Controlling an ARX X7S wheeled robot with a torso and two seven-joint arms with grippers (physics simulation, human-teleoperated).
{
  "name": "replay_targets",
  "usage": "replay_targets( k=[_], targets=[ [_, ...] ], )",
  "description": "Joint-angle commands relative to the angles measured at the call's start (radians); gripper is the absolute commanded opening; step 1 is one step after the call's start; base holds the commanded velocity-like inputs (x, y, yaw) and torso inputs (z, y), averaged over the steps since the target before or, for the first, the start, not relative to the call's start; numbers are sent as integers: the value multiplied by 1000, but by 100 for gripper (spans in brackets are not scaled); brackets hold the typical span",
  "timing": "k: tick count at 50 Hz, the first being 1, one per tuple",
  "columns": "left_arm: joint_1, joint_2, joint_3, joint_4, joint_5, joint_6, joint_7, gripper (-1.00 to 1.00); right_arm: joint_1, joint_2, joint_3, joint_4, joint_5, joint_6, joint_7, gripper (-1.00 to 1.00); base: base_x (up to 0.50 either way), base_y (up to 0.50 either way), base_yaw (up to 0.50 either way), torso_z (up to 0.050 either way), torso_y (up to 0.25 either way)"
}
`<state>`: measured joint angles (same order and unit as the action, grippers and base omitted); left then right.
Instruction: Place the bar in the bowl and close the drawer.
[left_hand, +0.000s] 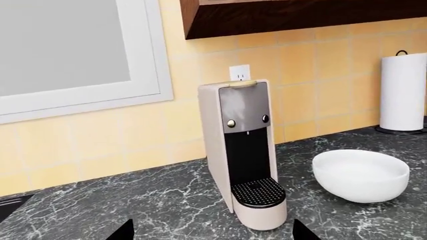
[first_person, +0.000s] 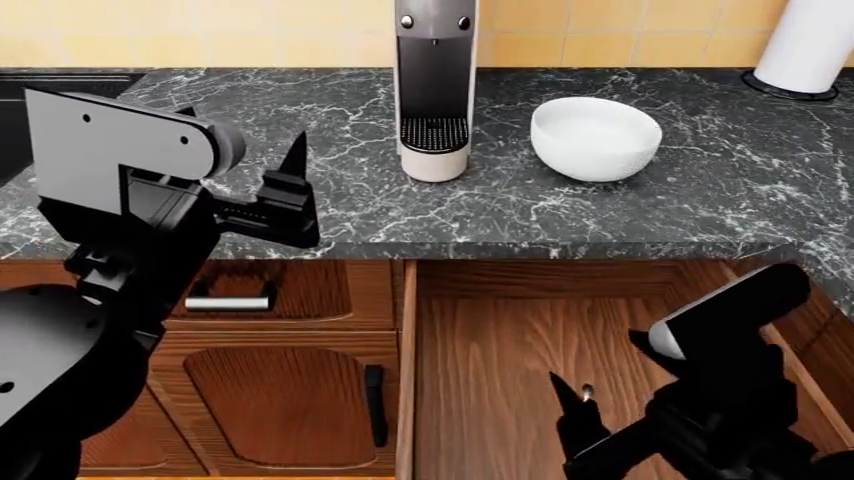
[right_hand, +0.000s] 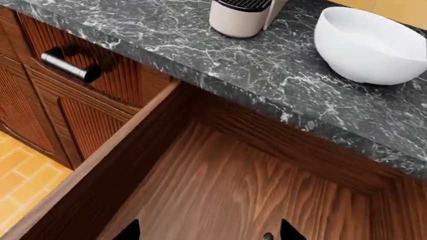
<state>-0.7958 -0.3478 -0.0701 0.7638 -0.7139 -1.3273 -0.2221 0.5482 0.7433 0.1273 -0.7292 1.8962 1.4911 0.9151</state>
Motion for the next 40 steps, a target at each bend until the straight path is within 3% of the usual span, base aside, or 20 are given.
replay_targets(
  k=[1,18,40],
  targets=[
    [12,-3,2,-8,-4,16,-5,100,-119,17,-28,-25,-7,16,-27,100,0,0,0,0,0],
    [47,-15,9,-21,-1,58,-2,100,-301,-4,-36,-69,-165,38,-157,100,0,0,0,0,0],
    [74,-26,17,-35,0,91,-5,100,-392,6,-96,-68,-278,-9,-227,100,0,0,0,0,0]
  ],
)
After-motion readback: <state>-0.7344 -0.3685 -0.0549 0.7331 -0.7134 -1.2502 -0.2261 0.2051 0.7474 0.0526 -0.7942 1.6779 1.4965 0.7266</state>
